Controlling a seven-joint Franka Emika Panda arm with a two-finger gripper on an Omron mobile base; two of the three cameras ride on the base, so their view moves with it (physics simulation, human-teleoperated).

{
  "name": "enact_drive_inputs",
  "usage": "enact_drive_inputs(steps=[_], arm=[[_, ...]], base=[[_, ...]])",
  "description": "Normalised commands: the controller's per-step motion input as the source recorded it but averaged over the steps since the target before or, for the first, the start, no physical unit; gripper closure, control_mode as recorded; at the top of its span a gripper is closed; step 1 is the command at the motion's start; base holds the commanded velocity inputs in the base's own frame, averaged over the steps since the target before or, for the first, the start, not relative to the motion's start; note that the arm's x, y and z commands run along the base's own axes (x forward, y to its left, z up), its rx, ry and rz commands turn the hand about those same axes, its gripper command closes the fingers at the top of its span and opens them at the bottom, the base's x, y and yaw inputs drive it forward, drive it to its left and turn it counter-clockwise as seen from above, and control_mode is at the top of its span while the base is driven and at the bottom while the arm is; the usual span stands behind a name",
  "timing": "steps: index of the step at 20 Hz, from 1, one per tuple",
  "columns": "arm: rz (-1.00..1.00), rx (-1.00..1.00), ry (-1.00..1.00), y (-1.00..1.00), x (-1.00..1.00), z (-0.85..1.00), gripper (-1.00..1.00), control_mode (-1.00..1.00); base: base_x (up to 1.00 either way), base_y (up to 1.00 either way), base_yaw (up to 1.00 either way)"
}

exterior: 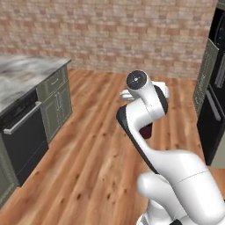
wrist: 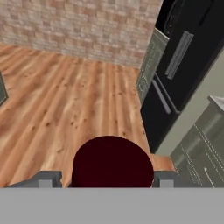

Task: There is a wine glass and glass cup on the dining counter. Place the wine bottle next to the wine glass and the juice bottle next to the glass cup.

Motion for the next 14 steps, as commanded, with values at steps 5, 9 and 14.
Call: enact_drive_inputs(steps=[5,9,14], arm=[[0.00,0.00,0.00,0.00,0.00,0.00,1.00,1.00],[0.00,0.00,0.00,0.00,0.00,0.00,1.00,1.00],[0.00,0.00,0.00,0.00,0.00,0.00,1.00,1.00]], base=[[0.90,-0.35,0.02],[0.89,-0.32,0.05],[0.89,-0.31,0.07]])
